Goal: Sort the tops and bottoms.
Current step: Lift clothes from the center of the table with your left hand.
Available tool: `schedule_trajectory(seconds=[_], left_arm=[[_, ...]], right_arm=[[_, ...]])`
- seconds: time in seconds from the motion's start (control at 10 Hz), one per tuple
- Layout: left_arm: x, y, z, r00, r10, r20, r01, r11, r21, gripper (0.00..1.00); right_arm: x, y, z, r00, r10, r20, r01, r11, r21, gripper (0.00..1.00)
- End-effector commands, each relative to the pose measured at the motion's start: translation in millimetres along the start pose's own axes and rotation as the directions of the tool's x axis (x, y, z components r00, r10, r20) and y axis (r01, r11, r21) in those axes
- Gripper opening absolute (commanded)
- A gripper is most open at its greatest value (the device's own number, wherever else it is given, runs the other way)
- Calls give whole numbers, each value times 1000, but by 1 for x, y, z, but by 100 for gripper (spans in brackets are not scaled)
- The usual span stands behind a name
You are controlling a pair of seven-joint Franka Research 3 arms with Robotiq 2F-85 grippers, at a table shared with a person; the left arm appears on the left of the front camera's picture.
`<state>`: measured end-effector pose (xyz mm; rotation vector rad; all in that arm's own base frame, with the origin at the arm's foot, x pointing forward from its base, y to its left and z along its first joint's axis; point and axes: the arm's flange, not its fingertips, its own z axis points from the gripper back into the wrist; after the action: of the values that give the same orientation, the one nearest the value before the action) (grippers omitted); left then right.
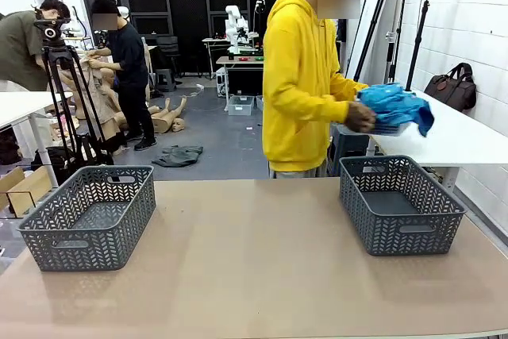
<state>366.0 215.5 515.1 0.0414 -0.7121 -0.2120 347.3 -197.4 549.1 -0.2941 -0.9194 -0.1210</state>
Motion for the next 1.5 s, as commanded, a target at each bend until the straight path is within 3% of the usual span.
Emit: schedule_trajectory(seconds=[0.0,1.4], left_arm=[[-3,2,1,1000,-6,5,6,1000,-4,100],[-3,2,1,1000,-6,5,6,1000,-4,100]], right_arm=[[-2,0,0,1000,8,-11,-8,1000,-2,100],[-2,0,0,1000,8,-11,-8,1000,-2,100]])
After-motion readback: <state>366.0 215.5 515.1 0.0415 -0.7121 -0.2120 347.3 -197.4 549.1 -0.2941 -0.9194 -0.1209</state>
